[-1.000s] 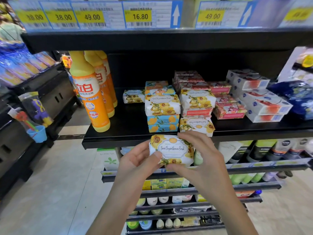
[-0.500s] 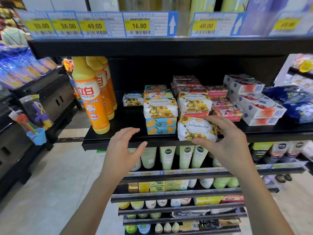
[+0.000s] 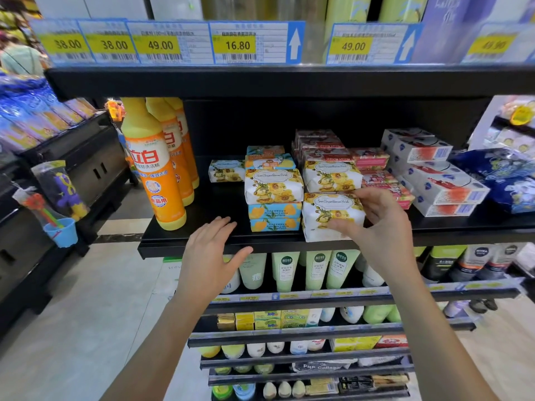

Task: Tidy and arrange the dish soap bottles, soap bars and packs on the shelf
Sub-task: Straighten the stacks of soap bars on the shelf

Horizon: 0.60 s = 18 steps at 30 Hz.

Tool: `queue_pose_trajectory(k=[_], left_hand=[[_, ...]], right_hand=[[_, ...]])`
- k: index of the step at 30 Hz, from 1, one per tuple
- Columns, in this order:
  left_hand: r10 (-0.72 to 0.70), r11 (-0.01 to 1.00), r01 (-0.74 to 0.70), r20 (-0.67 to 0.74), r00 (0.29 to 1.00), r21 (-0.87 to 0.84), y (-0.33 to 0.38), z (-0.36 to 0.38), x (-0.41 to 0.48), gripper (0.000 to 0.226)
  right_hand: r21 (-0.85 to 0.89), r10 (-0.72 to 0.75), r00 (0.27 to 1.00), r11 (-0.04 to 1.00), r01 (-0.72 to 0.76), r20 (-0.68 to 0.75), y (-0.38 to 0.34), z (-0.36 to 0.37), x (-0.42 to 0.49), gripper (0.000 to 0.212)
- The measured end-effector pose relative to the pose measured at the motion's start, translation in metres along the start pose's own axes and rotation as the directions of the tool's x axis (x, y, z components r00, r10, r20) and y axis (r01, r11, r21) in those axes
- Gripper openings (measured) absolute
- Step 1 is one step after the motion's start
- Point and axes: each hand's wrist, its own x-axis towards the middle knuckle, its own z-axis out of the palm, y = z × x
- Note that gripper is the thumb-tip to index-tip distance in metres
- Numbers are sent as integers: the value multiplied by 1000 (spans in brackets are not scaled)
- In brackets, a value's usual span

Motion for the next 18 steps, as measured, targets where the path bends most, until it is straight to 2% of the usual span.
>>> queue_pose_trajectory(k=[6, 13, 16, 18], left_hand=[[6, 1000, -6, 0, 1000, -12, -1, 1, -1, 63], [-13, 999, 13, -2, 1000, -35, 0, 1, -1, 69], [-13, 999, 13, -8, 1000, -43, -3, 2, 0, 70], [-7, 999, 7, -8, 1000, -41, -4, 3, 1, 76]], right_hand=[[87, 9, 997, 996, -2, -73, 3, 6, -8, 77], [41, 27, 999, 999, -26, -37, 10, -1, -15, 75], [-2, -3, 1000, 1000, 3, -16, 21, -15, -25, 54], [-97, -16, 1000, 995, 16, -9, 35, -26, -30, 43]])
